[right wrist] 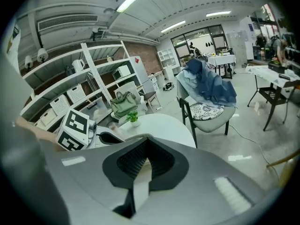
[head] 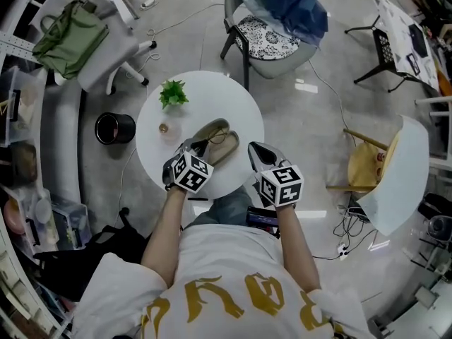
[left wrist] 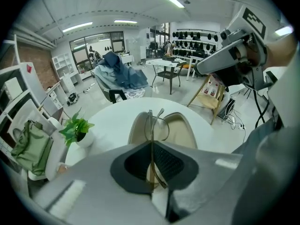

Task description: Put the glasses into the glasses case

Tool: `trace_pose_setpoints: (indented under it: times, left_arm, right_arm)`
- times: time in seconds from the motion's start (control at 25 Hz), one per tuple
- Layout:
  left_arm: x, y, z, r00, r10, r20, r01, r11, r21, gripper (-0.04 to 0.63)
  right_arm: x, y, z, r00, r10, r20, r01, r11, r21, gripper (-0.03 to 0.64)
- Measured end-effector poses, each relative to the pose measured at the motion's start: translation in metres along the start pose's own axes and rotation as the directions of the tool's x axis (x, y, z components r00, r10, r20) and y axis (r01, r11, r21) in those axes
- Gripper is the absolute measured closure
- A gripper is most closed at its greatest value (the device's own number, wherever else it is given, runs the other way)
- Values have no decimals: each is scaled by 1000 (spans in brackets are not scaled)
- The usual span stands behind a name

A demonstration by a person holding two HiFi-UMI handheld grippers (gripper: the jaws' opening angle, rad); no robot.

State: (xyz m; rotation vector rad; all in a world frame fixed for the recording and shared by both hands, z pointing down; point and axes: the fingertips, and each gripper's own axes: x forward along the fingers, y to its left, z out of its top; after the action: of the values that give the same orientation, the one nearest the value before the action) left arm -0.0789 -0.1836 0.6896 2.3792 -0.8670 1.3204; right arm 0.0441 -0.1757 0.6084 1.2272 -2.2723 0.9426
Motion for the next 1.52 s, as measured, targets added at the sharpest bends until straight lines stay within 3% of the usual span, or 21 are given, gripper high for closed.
trace_pose_setpoints:
  times: [0.36, 0.8, 1.16, 1.52]
  left_arm:
    - [17, 1, -2, 997, 30, -72, -26, 998, 52, 578]
    - [26, 10, -1, 985, 123, -118, -108, 986, 126, 575]
    - [30, 9, -4, 986, 100, -133, -86, 991, 102, 541]
    - [22, 12, 0, 993, 70, -92, -65, 997, 49, 512]
  right_arm:
    - [7, -16, -3, 1000, -3, -19, 3, 1000, 21, 597]
    - [11, -22, -9, 999, 10, -51, -9, 1000, 19, 597]
    - [8, -22, -3, 1000, -4, -26, 4, 1000, 10, 597]
    - [-3, -17, 1, 1000, -12, -3, 12, 1000, 3, 597]
